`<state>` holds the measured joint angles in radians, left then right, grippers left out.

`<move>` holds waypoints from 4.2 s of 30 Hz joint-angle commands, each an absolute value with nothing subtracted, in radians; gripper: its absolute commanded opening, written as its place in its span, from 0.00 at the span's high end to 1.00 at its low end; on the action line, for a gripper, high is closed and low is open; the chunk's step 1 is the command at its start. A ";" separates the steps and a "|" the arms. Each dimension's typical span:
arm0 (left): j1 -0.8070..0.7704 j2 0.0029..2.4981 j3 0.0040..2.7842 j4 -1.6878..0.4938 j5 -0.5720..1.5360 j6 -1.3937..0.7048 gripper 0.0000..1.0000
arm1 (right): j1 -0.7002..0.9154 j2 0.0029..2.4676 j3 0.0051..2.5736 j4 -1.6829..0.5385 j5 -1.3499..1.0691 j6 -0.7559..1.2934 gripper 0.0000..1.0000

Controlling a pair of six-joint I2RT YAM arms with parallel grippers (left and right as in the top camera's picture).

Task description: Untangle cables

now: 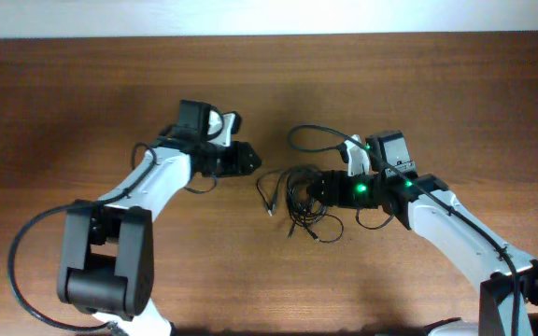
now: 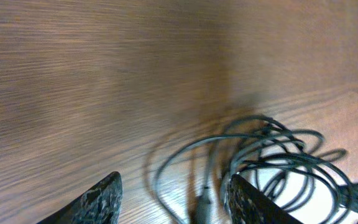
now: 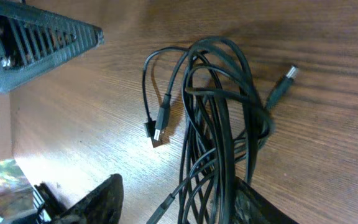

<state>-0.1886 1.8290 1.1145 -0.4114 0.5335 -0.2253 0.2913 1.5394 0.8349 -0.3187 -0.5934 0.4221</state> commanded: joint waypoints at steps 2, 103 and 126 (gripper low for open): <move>-0.254 1.814 1.115 -0.389 0.533 -0.216 0.51 | 0.289 1.545 0.841 -0.388 -0.419 0.426 0.30; -0.620 1.681 1.149 -0.541 0.211 -0.400 0.01 | 0.163 1.715 1.030 -0.598 -0.224 0.403 0.01; -0.704 1.950 1.145 -0.506 -0.044 -0.618 0.51 | 0.137 1.720 1.030 -0.641 -0.052 0.537 0.01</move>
